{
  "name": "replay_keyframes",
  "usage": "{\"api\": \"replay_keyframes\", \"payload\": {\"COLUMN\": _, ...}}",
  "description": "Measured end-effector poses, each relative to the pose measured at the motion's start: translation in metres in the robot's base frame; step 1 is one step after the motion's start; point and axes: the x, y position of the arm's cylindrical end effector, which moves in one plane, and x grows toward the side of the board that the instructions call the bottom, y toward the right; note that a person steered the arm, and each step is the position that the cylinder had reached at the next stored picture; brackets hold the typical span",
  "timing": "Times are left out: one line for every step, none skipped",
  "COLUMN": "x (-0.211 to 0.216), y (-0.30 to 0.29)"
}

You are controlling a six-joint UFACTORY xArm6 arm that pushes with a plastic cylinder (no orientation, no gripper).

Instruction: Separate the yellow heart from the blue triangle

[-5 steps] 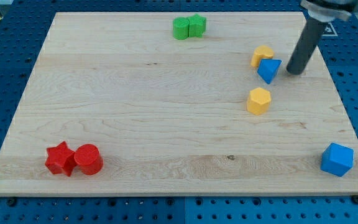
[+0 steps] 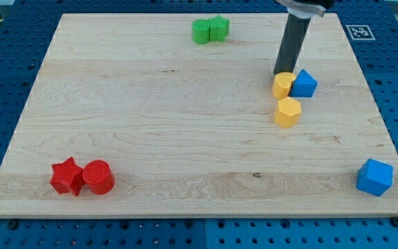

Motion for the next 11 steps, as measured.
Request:
{"api": "replay_keyframes", "payload": {"x": 0.012, "y": -0.021}}
{"api": "replay_keyframes", "payload": {"x": 0.019, "y": -0.015}}
{"api": "replay_keyframes", "payload": {"x": 0.019, "y": 0.015}}
{"api": "replay_keyframes", "payload": {"x": 0.02, "y": 0.051}}
{"api": "replay_keyframes", "payload": {"x": 0.042, "y": 0.073}}
{"api": "replay_keyframes", "payload": {"x": 0.044, "y": 0.056}}
{"api": "replay_keyframes", "payload": {"x": 0.008, "y": 0.043}}
{"api": "replay_keyframes", "payload": {"x": -0.007, "y": 0.06}}
{"api": "replay_keyframes", "payload": {"x": 0.019, "y": 0.086}}
{"api": "replay_keyframes", "payload": {"x": 0.066, "y": 0.094}}
{"api": "replay_keyframes", "payload": {"x": 0.098, "y": 0.094}}
